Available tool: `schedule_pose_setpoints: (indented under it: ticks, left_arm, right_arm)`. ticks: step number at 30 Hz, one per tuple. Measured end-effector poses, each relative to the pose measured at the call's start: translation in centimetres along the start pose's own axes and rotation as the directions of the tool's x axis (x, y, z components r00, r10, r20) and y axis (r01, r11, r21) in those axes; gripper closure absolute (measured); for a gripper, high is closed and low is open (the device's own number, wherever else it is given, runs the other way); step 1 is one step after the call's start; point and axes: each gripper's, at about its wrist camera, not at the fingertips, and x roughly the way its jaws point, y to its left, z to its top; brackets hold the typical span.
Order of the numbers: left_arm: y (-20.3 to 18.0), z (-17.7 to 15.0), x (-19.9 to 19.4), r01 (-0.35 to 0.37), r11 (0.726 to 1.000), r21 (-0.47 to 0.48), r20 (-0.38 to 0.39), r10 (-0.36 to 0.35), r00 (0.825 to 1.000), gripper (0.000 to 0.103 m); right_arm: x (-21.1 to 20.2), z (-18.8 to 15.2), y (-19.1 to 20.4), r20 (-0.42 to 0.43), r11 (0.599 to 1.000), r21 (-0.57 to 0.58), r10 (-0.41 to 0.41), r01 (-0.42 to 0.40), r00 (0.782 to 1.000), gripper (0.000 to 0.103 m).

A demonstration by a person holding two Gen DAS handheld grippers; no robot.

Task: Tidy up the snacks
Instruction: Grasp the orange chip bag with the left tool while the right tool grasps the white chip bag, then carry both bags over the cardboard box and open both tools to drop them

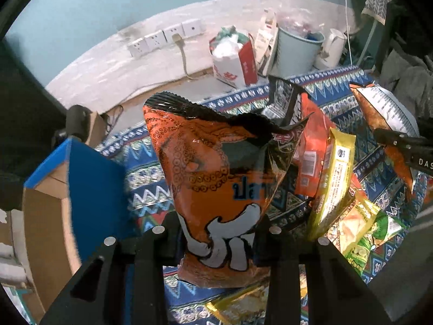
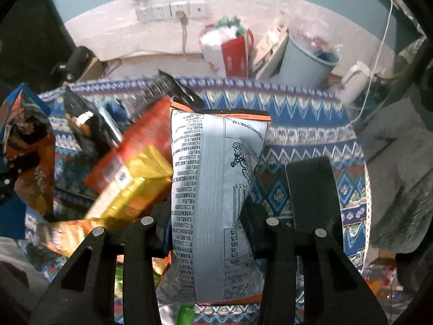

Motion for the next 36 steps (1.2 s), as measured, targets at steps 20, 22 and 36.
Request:
schedule_pose_setpoints:
  ticks: [20,22,36]
  left_arm:
    - [6.6,-1.6,-8.2,-0.01,0.994,-0.109,0.132,0.025,0.991,0.067]
    - [7.4,-2.0,-8.7,-0.015,0.993,-0.121,0.142,0.033,0.989,0.067]
    - [14.5,-5.0,-10.6,-0.054,0.967,-0.247,0.154,0.095,0.984,0.067]
  right_arm:
    - [-8.7,2.7,9.1,0.19,0.981,-0.142,0.159,-0.133,0.969,0.063]
    - [-9.0,3.0,10.3,0.191,0.976,-0.161,0.178,-0.148,0.965,0.063]
    - [-9.4,5.7,19.8,0.171,0.93,-0.283,0.291,-0.236,0.941,0.063]
